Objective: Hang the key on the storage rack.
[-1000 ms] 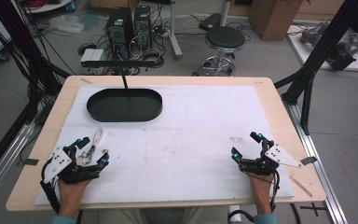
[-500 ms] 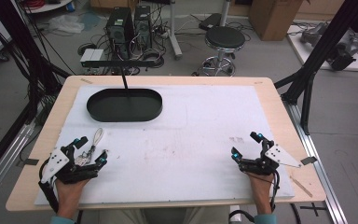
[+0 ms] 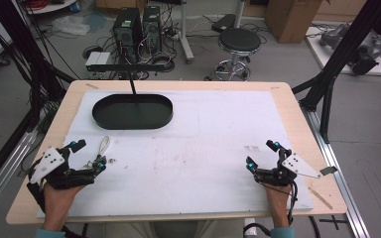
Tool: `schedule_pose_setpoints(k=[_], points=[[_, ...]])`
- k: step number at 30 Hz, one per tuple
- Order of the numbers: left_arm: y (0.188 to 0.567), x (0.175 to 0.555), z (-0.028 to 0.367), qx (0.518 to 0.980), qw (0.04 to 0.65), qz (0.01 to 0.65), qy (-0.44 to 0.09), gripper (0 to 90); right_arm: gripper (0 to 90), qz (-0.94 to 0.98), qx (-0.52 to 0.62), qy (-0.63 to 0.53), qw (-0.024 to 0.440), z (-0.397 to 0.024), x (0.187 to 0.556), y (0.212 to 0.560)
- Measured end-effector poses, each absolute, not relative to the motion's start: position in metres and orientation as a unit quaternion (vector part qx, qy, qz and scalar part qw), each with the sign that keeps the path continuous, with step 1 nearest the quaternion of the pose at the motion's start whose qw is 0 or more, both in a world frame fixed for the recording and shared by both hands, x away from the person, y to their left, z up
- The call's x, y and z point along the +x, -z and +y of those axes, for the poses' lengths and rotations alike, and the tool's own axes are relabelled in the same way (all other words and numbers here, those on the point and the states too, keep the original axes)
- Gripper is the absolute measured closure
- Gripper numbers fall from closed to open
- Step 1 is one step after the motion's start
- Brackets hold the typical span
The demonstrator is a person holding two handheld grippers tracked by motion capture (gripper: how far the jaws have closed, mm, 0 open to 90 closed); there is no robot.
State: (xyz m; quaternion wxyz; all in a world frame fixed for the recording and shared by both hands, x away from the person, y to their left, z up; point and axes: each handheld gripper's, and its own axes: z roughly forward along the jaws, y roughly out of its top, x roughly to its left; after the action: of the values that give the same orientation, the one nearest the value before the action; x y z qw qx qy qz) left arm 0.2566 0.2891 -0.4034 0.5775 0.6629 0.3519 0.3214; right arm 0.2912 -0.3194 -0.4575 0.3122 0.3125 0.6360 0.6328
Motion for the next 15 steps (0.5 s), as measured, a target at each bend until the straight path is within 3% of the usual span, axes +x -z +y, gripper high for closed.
schedule_pose_setpoints(k=[15], points=[[0.368, 0.296, 0.295, 0.730, 0.459, 0.404, -0.306, 6.8, 2.3, 0.637, 0.315, -0.632, 0.310, -0.319, 0.291, 0.457]])
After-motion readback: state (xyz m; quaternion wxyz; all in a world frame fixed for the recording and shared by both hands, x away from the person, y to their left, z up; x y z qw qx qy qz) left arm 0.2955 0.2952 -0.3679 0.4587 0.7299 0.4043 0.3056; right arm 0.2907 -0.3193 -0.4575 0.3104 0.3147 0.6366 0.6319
